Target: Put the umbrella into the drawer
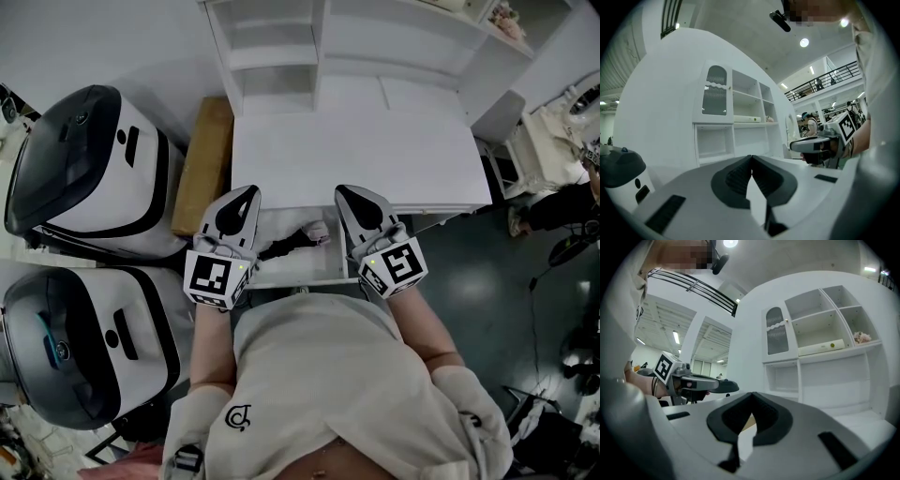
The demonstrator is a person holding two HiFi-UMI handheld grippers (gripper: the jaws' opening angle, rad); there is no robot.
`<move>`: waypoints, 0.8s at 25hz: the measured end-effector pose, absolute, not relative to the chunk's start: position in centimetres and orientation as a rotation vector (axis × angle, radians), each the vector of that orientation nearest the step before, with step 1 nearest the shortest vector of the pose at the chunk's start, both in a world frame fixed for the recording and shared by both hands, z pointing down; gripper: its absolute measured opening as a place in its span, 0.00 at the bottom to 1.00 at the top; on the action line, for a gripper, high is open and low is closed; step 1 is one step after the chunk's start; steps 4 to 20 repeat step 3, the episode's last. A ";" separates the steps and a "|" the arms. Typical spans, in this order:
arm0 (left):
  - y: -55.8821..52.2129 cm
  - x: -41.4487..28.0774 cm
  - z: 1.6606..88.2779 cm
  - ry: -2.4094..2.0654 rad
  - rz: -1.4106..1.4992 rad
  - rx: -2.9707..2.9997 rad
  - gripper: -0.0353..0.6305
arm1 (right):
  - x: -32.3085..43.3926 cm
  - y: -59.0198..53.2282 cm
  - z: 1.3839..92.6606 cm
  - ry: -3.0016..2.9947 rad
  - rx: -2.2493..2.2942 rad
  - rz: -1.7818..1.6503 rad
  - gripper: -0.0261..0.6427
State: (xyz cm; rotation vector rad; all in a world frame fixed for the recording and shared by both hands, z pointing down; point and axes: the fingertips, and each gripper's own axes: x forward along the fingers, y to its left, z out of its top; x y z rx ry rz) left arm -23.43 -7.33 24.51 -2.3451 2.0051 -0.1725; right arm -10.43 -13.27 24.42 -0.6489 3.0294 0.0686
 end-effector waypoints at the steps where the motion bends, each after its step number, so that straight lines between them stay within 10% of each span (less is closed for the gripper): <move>1: -7.4 -23.3 24.5 2.002 -0.165 -2.350 0.07 | -10.3 -13.4 24.4 3.021 -0.654 0.055 0.05; 20: -7.6 -23.2 24.3 1.997 -0.154 -2.354 0.07 | -9.9 -13.7 24.2 3.001 -0.666 0.027 0.05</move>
